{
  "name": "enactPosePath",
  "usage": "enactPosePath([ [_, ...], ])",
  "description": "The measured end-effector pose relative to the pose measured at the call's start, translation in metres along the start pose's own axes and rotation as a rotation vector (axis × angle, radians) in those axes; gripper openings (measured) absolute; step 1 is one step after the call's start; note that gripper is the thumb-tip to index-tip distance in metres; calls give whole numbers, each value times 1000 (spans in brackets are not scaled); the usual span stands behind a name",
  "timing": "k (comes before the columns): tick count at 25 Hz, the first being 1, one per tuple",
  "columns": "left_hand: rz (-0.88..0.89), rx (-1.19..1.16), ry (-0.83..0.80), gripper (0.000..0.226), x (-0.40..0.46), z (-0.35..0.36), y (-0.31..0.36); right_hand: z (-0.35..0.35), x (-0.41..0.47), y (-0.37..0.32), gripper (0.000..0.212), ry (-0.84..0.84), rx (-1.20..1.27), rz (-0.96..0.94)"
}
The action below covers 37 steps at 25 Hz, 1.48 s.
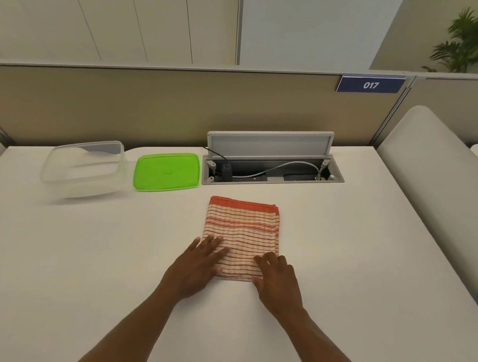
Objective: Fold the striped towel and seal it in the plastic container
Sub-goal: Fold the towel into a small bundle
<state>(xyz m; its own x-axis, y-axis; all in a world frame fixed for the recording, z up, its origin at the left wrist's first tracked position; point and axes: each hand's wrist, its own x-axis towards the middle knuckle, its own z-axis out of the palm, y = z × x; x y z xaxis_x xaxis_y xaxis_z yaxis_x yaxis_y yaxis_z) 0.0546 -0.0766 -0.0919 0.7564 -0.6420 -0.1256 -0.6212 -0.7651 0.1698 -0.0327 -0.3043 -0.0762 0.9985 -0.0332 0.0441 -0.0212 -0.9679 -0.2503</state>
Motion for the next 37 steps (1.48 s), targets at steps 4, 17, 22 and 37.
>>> enactPosePath([
  [4, 9, -27, -72, 57, -28, 11, -12, 3, -11, 1, 47, -50, -34, -4],
  [17, -169, -123, 103, 29, -22, -5, -6, -4, -8, 1, 44, -91, -73, 26],
  [22, -241, -269, 83, 15, -14, -18, -10, -9, -6, 5, 31, -12, -136, -23],
  [37, -396, -724, 443, 9, 14, -49, -26, -30, 50, 19, 15, 107, 651, 203],
])
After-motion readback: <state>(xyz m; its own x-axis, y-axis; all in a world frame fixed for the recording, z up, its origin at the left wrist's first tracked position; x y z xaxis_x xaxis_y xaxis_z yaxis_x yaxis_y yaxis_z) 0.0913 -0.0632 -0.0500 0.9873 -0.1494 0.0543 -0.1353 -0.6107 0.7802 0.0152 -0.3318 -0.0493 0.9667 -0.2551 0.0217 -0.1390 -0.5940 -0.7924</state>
